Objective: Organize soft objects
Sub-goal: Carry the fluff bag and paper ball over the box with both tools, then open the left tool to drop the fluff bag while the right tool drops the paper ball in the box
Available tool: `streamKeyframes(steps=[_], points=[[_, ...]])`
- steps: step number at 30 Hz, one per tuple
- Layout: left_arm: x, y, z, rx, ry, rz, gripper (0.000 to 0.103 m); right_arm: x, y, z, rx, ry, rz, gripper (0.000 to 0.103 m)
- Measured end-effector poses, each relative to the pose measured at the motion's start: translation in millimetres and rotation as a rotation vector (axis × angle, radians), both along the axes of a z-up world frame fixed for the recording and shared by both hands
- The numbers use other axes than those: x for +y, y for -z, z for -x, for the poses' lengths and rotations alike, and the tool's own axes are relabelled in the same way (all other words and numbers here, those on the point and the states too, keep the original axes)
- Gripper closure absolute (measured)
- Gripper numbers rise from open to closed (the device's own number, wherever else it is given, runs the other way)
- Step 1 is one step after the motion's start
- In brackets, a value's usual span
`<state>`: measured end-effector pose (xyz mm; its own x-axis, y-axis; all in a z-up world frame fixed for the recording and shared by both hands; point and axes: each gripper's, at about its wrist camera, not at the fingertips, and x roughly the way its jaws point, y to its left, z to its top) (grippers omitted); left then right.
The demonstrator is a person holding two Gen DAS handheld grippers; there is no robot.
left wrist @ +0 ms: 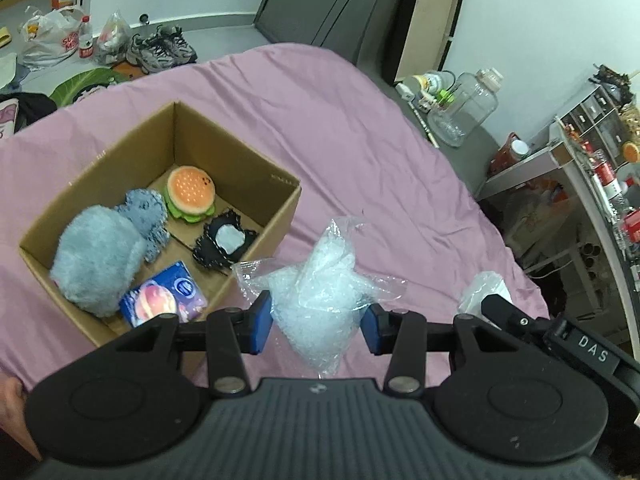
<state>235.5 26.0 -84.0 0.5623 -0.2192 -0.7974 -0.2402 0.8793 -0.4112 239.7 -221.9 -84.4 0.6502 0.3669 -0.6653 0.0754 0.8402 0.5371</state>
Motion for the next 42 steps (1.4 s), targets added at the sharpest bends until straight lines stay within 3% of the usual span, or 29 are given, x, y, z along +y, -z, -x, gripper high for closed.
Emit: streamKeyframes(steps=[18, 31, 42], points=[[77.5, -29.0, 7.6, -0.07, 0.008, 0.045, 0.059, 67.9, -40.3, 10.8, -0.051, -0.039, 0.057, 0.065], [126.4, -22.4, 0.6, -0.066, -0.03, 0.067, 0.059, 123.9, -46.5, -0.9, -0.052, -0.112, 0.1, 0.065], [150.7, 0.7, -16.9, -0.023, -0.051, 0.106, 0.058, 164.4, -38.0, -15.3, -0.025, -0.17, 0.124, 0.065]])
